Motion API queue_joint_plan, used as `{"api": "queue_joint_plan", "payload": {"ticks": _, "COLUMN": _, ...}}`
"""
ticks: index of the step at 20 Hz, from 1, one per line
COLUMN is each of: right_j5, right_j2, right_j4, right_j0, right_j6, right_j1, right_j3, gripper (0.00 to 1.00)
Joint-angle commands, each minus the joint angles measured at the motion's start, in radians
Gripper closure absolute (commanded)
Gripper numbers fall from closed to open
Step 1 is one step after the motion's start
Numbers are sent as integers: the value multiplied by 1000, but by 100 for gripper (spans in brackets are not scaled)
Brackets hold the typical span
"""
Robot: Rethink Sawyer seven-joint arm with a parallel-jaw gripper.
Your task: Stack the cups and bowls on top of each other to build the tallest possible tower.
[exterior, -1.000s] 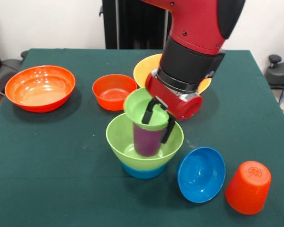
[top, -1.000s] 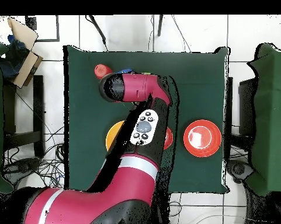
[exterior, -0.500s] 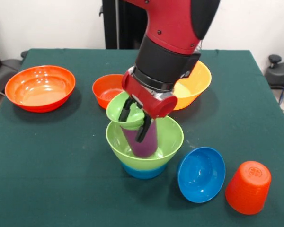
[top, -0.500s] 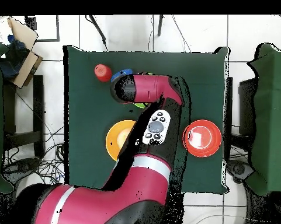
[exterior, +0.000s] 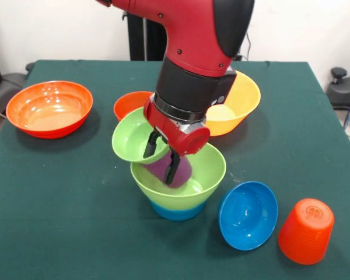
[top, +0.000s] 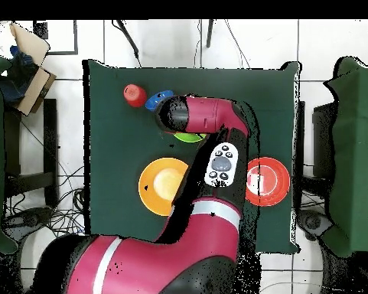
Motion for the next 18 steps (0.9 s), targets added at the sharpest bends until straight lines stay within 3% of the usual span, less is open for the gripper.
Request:
{"api": "queue_joint_plan", "payload": {"ticks": 1, "right_j5": -45, "right_j2": 215, "right_j4": -75, "right_j0": -30, "right_j6": -209, "right_j1": 17, "right_j3": 94, "gripper": 0}}
{"api": "queue_joint_plan", "payload": {"ticks": 11, "right_j5": -19, "right_j2": 293, "right_j4": -57, "right_j0": -58, "right_j6": -187, "right_j1": 8, "right_j3": 123, "gripper": 0}}
{"api": "queue_joint_plan", "payload": {"ticks": 18, "right_j5": 17, "right_j2": 273, "right_j4": -72, "right_j0": -41, "right_j6": -163, "right_j1": 1, "right_j3": 112, "gripper": 0}}
